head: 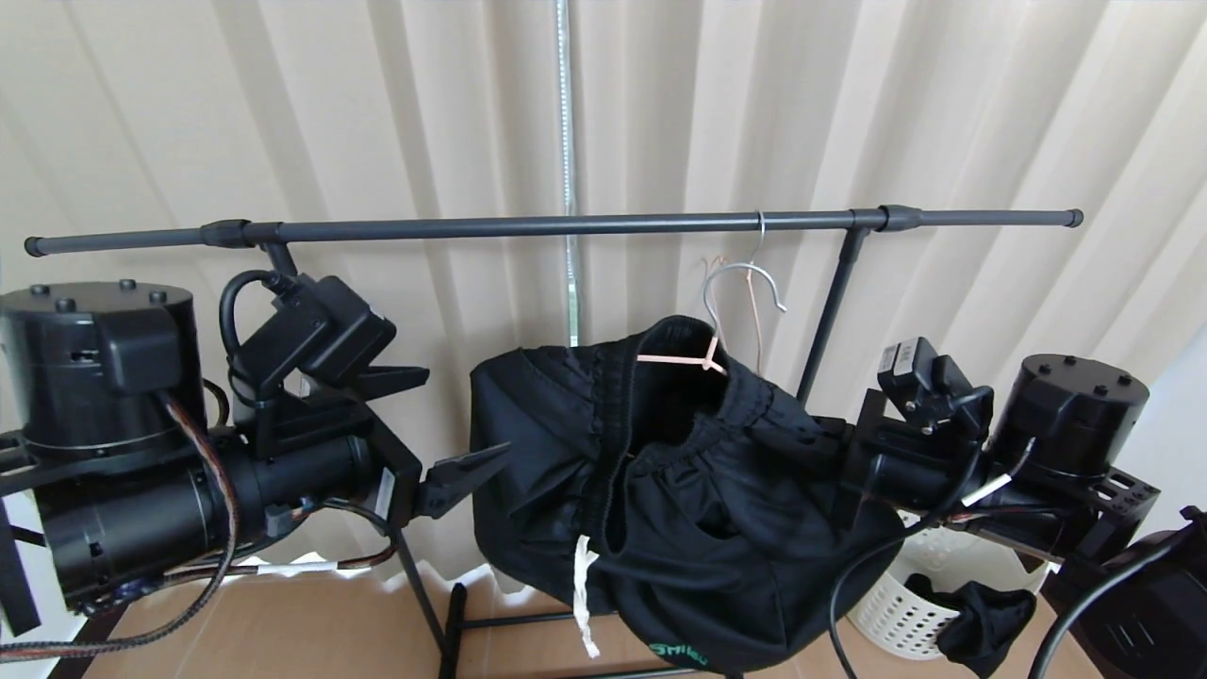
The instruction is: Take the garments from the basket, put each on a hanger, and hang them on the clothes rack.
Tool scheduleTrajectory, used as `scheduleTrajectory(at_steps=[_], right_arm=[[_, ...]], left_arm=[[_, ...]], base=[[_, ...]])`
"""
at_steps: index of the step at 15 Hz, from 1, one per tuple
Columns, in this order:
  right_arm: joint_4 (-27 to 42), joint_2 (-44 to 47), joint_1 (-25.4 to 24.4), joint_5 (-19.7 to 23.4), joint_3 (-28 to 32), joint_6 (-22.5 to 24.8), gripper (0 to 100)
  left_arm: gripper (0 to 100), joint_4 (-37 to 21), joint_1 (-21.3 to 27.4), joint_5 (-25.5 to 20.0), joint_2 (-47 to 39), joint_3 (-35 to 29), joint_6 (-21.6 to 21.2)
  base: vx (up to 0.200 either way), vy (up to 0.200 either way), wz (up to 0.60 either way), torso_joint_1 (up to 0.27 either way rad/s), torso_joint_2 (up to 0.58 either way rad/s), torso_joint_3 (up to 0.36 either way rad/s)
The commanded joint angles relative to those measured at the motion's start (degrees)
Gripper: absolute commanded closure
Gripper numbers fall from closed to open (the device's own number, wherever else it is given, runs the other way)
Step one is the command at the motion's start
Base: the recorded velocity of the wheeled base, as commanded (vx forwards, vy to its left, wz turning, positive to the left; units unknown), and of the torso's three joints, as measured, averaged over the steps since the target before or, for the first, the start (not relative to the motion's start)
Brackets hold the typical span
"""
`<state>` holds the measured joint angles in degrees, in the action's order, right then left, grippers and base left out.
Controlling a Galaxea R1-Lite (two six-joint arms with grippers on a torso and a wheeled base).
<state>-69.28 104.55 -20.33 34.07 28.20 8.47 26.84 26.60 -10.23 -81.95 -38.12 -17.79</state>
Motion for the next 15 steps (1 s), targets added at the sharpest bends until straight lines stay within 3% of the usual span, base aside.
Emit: scheduleTrajectory(at_steps=[1, 3, 5, 7, 8, 11, 15], right_arm=[[1.16, 0.13, -0.06, 1.00, 0.37, 1.11, 100], [2.57, -0.57, -0.06, 5.04, -0.25, 1.99, 100], [2.57, -0.92, -0.06, 6.09, -0.95, 2.43, 100], [2.57, -0.92, -0.23, 7.32, -1.83, 2.60, 100], [2.66, -1.01, -0.94, 7.50, -2.36, 3.74, 100], [2.66, -1.54, -2.08, 7.59, -3.15, 3.83, 100], [2.57, -2.07, -3.66, 7.68, -3.76, 3.92, 100]], left_arm=[[0, -1.62, -3.57, -4.89, 1.00, -3.10, -3.66], [0, -1.79, -5.51, -10.34, 0.38, -4.68, -8.93], [0, -2.76, -5.95, -15.70, -1.20, -5.91, -13.15], [0, -5.22, -5.95, -18.86, -2.34, -6.97, -15.79], [0, -8.83, -5.95, -22.38, -2.69, -7.41, -20.01], [0, -11.64, -5.86, -25.28, -5.51, -7.58, -29.59], [0, -11.64, -3.66, -25.81, -9.99, -9.17, -31.43]], base=[[0.000, 0.000, 0.00, 0.000, 0.00, 0.000], [0.000, 0.000, 0.00, 0.000, 0.00, 0.000], [0.000, 0.000, 0.00, 0.000, 0.00, 0.000], [0.000, 0.000, 0.00, 0.000, 0.00, 0.000], [0.000, 0.000, 0.00, 0.000, 0.00, 0.000], [0.000, 0.000, 0.00, 0.000, 0.00, 0.000], [0.000, 0.000, 0.00, 0.000, 0.00, 0.000]])
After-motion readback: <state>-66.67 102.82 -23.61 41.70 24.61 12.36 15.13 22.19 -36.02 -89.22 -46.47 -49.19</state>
